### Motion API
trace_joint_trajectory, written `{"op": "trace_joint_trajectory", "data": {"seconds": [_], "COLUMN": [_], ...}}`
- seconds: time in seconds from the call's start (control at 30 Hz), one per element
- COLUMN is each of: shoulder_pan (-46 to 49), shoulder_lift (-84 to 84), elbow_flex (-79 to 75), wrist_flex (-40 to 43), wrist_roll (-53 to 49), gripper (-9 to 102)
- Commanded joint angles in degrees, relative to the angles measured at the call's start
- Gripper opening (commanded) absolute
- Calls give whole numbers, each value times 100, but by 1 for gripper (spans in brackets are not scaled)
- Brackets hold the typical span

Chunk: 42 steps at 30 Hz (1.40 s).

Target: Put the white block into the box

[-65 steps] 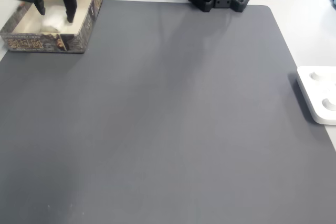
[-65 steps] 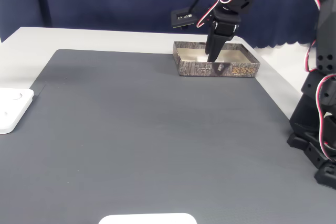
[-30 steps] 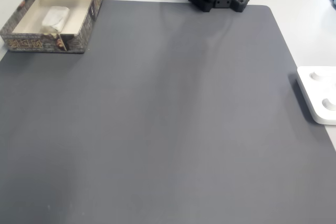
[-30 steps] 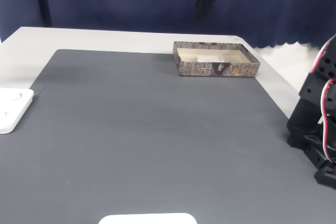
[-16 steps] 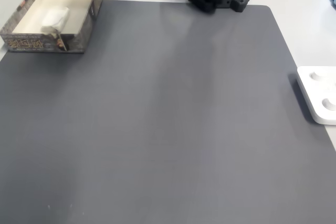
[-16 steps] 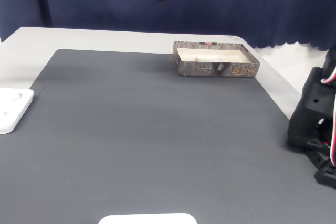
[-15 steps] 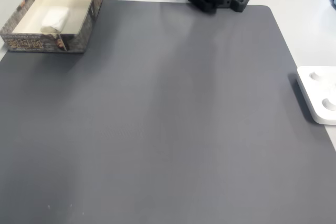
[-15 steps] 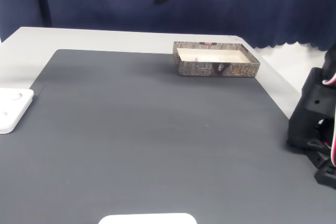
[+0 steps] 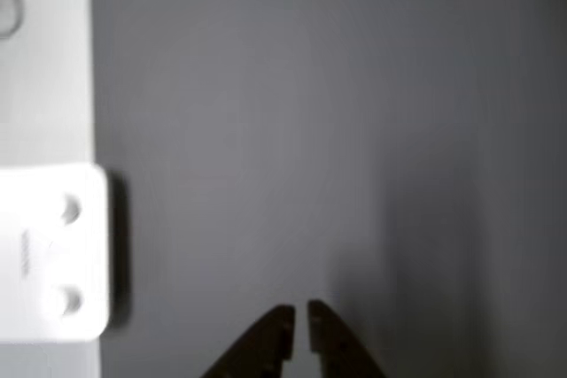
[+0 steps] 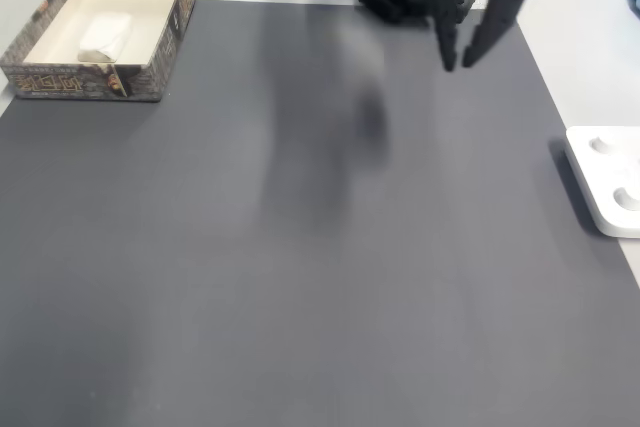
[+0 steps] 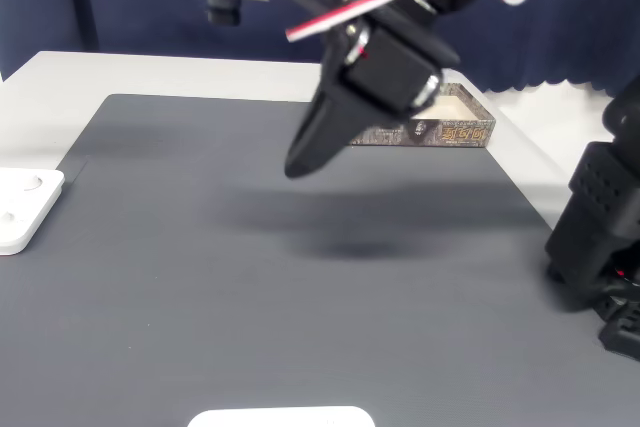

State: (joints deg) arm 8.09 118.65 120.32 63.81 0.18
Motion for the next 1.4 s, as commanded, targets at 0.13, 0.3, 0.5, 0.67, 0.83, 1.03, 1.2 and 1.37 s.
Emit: {"op": "trace_joint_trajectory", "data": {"seconds": [0.13, 0.3, 0.5, 0.67, 0.83, 1.03, 1.2, 1.37], "shoulder_pan": [-387, -378, -422, -439, -686, -914, -958, -879], "shoulder_lift": [1380, 2259, 3366, 4201, 5344, 6064, 6284, 6627], "elbow_flex": [905, 1617, 2373, 2927, 3612, 4192, 4579, 4869], "wrist_flex": [105, 290, 650, 659, 659, 562, 439, 439], "wrist_roll": [-53, -70, -18, 18, 62, -158, -422, -545], "gripper": [-2, -2, -2, -2, -2, -2, -1, 0]}}
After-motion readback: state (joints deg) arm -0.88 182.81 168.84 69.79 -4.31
